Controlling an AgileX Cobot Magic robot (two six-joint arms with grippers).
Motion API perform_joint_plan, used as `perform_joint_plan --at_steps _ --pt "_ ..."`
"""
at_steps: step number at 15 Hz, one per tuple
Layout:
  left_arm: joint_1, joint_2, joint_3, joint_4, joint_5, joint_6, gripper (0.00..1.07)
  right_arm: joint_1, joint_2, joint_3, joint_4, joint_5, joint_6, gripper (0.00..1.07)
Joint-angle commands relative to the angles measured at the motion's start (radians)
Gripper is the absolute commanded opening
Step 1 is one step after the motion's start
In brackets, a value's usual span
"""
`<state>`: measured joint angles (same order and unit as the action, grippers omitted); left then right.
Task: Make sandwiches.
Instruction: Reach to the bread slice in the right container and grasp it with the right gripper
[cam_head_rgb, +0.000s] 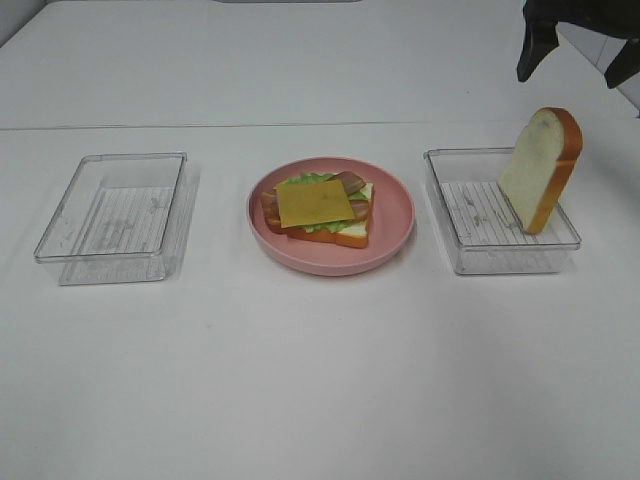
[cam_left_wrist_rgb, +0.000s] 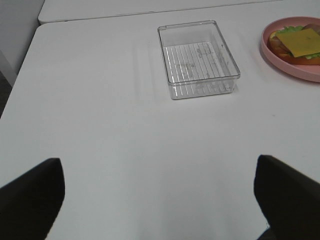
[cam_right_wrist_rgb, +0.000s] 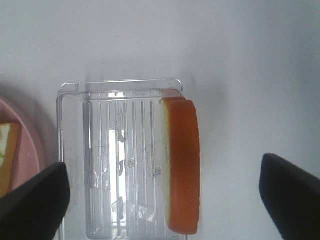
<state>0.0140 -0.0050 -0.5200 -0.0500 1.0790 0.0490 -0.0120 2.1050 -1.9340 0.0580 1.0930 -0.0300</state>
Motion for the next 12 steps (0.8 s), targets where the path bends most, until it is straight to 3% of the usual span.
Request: perform_joint_plan --at_steps 1,6,8,9,10,12 --pt "0.0 -0.014 0.002 -0.004 -0.004 -0.005 0.95 -0.004 0.042 0.002 0.005 -0.013 -0.018 0.99" --pt "0.0 -0.014 0.002 -0.004 -0.004 -0.005 0.95 -0.003 0.156 0.002 0.005 -0.017 -0.018 0.98" --pt "0.0 -0.014 0.002 -0.004 -0.004 -0.005 0.95 -0.003 0.177 0.002 0.005 -0.018 -0.022 0.91" --pt "0.0 -0.014 0.002 -0.004 -0.004 -0.005 0.95 -0.003 0.18 0.002 0.005 -0.023 -0.028 0.71" --pt "0.0 -0.014 0.002 -0.004 -0.004 -0.005 0.95 -0.003 0.18 0.002 0.005 -0.026 -0.027 0.59" --pt "0.0 -0.014 0.002 -0.004 -0.004 -0.005 0.95 -0.003 0.18 0.002 0.014 -0.028 -0.026 0.08"
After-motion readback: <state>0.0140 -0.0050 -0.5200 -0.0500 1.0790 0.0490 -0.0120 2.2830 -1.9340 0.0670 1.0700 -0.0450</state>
